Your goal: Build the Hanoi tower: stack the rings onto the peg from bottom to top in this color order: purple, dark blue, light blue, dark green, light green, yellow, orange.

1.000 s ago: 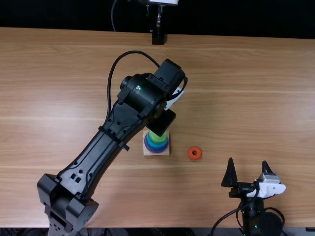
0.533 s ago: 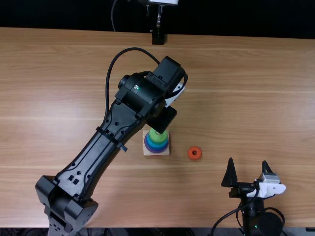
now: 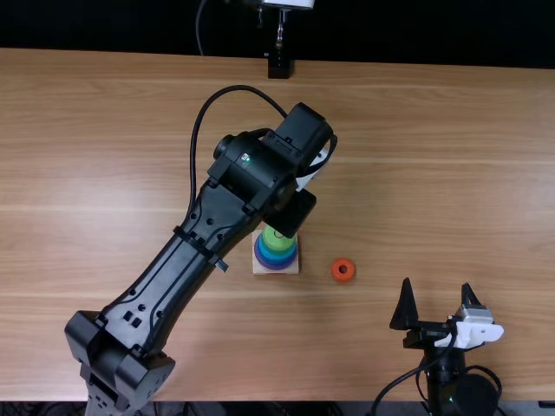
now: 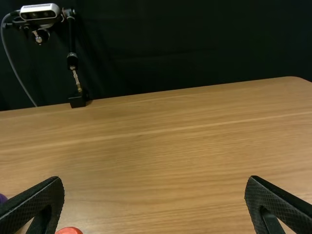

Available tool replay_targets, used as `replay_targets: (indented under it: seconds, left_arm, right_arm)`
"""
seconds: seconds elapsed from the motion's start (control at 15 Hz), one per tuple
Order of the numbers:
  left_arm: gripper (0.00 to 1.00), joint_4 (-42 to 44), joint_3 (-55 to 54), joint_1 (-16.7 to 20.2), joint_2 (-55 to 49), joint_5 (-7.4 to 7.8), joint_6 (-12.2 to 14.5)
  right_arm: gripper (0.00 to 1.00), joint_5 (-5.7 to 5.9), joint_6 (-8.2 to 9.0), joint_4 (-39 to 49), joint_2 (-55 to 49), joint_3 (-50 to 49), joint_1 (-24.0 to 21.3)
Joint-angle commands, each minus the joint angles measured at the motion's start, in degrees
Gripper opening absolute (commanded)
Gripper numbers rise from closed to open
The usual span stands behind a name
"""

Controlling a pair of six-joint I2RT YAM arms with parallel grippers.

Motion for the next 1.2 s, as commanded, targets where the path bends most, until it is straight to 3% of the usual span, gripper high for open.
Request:
replay_targets:
  seconds: [0.0, 0.87, 0.93, 1.07, 1.13]
  left_arm:
    - [0.0, -0.11, 1.18, -0.85, 0.28, 0.16, -0.55]
    - [0.0, 0.1, -2.95, -1.55, 1.42, 0.26, -1.71]
    - [0.0, 0.1, -3.48, -1.46, 1.42, 1.21, -1.71]
    - [0.0, -0.22, -3.92, -1.29, 1.51, 4.59, -1.71]
    - [0.0, -0.11, -3.92, -1.29, 1.51, 4.9, -1.71]
  right_arm:
    - [1.0, 0.12, 0.01, 0.25, -0.73, -0.38, -0.19]
    - [1.0, 0.12, 0.01, 0.25, -0.73, -0.38, -0.19]
    - [1.0, 0.12, 0.01, 0.25, -0.73, -0.38, -0.19]
    - [1.0, 0.12, 0.01, 0.25, -0.73, -0.38, -0.19]
    - [1.0, 0.12, 0.01, 0.25, -0.73, -0.38, -0.19]
